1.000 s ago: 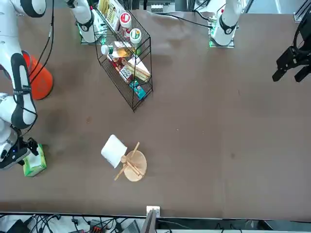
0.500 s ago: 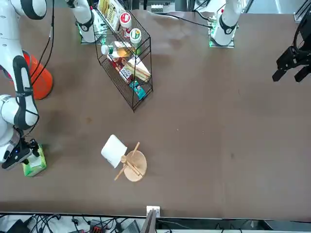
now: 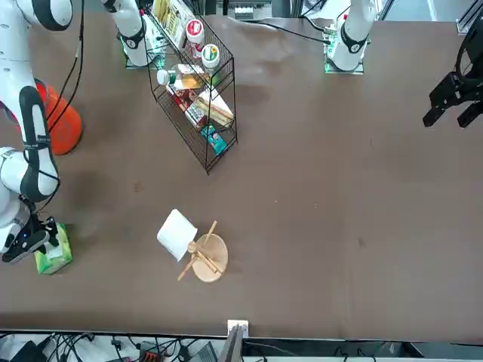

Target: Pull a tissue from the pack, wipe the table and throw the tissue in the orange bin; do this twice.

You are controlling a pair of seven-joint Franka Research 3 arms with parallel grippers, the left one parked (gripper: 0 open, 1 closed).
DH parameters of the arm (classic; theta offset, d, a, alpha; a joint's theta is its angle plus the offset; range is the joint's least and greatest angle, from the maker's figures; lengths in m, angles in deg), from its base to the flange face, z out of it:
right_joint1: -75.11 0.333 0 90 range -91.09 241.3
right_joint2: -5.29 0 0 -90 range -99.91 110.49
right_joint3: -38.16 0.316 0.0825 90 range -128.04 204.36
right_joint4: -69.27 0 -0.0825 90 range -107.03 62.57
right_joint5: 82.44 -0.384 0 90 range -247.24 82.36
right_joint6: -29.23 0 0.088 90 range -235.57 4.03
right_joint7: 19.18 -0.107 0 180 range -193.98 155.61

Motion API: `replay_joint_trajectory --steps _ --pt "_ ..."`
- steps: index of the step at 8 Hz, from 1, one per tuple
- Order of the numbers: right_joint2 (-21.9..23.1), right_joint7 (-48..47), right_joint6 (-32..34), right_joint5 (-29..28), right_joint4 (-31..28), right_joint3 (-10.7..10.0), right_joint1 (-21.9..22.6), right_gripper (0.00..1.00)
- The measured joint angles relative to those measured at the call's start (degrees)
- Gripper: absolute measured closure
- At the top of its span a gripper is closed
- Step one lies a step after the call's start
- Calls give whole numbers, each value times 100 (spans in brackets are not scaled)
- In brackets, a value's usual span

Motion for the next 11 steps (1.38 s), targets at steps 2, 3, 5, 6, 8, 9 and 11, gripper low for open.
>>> replay_joint_trajectory --steps 2,3,5,6,8,9,11 --pt "2 0 59 -1 8 0 -1 85" --pt "14 0 119 -1 27 0 -5 86" --pt "83 0 213 0 63 -3 -28 86" --pt "102 2 250 0 85 -11 -41 86" --pt "133 13 268 0 91 -61 -55 87" --pt "171 20 271 0 92 -64 -62 90" --pt "242 21 331 0 97 -64 -62 98"
